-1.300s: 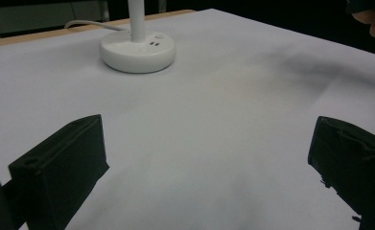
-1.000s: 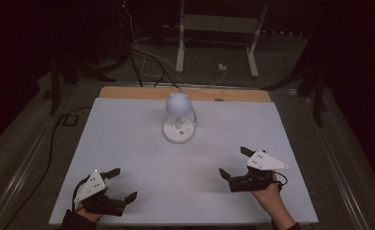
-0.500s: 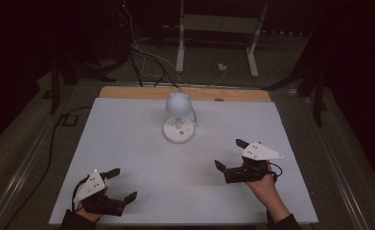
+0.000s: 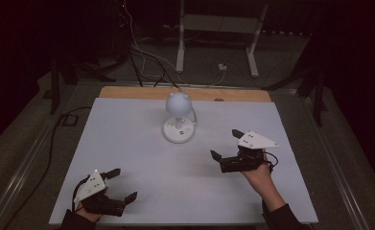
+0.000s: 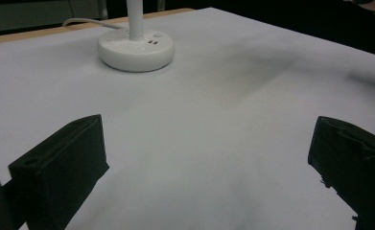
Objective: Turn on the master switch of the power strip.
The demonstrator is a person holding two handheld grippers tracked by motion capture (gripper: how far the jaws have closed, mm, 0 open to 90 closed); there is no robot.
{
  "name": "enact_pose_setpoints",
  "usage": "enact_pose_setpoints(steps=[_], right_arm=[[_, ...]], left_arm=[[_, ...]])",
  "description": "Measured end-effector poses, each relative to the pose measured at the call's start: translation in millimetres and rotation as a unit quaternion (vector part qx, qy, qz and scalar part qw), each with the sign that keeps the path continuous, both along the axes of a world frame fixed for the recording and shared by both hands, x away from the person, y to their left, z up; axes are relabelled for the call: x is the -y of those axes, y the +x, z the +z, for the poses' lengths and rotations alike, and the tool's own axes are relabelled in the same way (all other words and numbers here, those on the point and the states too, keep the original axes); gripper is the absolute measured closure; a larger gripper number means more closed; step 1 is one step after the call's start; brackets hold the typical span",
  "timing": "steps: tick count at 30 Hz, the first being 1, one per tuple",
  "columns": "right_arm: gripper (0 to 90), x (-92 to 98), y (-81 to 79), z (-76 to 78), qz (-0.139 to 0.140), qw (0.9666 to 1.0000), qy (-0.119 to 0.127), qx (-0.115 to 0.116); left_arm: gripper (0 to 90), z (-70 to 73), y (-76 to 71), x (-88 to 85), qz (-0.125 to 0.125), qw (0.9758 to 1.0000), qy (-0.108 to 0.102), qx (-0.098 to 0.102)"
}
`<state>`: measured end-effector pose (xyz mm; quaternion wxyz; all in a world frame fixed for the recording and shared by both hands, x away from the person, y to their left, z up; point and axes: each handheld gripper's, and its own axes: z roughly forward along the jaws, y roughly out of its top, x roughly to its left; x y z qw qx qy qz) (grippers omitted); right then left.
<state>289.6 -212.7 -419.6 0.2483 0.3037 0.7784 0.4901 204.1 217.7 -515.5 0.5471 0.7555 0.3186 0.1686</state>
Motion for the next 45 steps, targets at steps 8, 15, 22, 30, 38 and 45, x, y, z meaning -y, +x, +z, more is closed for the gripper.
enact_pose_setpoints(steps=[8, 15, 22, 30, 38, 45], right_arm=[[0.1, -7.5, 11.3, 6.4, 0.001, 1.0, -0.003, 0.0], [0.1, -19.4, 28.2, 9.5, 0.005, 1.0, -0.003, -0.003], [0.1, -29.9, 40.6, 5.5, 0.009, 0.9999, -0.011, -0.005], [0.1, -42.1, 56.9, -6.8, 0.021, 0.9994, -0.004, -0.027], [0.1, -49.0, 66.5, -16.8, 0.026, 0.9991, -0.006, -0.034], [0.1, -58.3, 77.6, -28.0, 0.03, 0.9985, -0.01, -0.044]], left_arm=[[0.2, 0.3, -0.1, -0.5, 0.0, 1.0, 0.0, 0.001], [0.2, 0.1, -0.3, 0.1, -0.001, 1.0, 0.0, 0.0], [0.2, 0.2, -0.4, 0.0, -0.001, 1.0, 0.0, -0.001], [0.2, 0.5, -0.6, 0.3, -0.001, 1.0, -0.001, -0.001], [0.2, 0.4, -0.6, 0.0, -0.002, 1.0, -0.001, -0.001], [0.2, 0.5, -0.9, 0.0, -0.002, 1.0, 0.0, -0.001]])
